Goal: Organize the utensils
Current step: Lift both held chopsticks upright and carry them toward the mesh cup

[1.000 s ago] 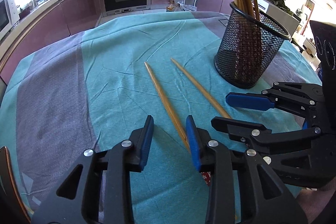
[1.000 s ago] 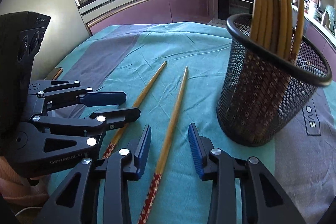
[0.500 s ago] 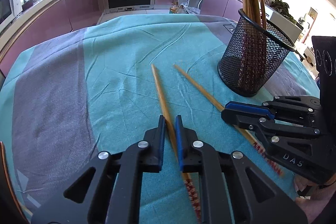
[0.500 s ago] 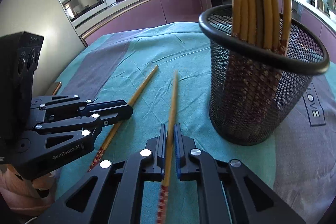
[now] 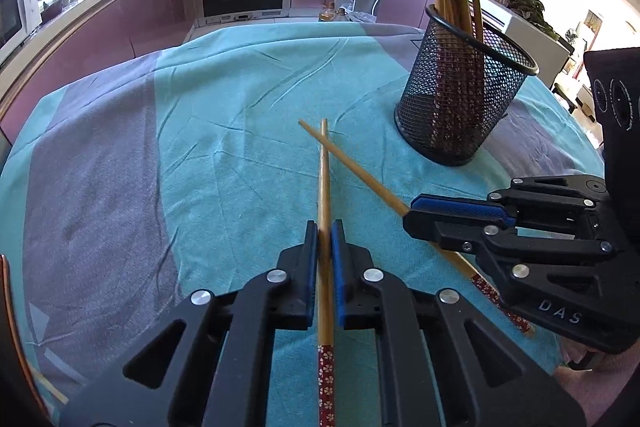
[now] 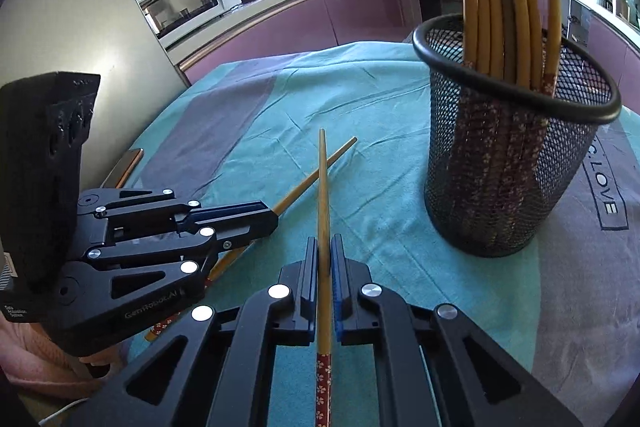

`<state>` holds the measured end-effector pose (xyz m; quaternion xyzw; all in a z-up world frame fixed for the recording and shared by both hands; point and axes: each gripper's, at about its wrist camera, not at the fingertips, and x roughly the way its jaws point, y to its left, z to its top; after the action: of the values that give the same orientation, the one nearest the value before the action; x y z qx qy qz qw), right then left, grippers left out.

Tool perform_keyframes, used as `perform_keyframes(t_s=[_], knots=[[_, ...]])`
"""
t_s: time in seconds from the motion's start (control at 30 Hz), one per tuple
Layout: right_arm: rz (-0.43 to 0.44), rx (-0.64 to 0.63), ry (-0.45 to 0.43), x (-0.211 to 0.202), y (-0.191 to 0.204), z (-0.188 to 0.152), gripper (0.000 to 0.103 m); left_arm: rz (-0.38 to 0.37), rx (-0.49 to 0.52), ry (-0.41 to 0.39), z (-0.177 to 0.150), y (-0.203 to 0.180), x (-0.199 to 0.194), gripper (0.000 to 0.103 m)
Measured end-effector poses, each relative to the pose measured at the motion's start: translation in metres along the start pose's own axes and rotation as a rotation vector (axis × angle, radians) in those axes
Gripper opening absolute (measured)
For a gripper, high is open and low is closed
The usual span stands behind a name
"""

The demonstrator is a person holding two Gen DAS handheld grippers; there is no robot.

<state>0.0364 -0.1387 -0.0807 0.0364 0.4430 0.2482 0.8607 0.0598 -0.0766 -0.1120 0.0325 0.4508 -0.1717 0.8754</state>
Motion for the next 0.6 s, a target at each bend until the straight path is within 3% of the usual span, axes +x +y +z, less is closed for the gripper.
perform_keyframes(t_s=[0.27, 0.6], knots=[[-0.024, -0.015, 0.009, 0.005, 0.003, -0.002, 0.006, 0.004, 0.038, 0.006, 0.004, -0.007, 0.005, 0.014], [-0.033, -0.024, 0.002, 0.007, 0.004, -0.002, 0.006, 0.028, 0.035, 0.002, 0.010, -0.010, 0.010, 0.010]])
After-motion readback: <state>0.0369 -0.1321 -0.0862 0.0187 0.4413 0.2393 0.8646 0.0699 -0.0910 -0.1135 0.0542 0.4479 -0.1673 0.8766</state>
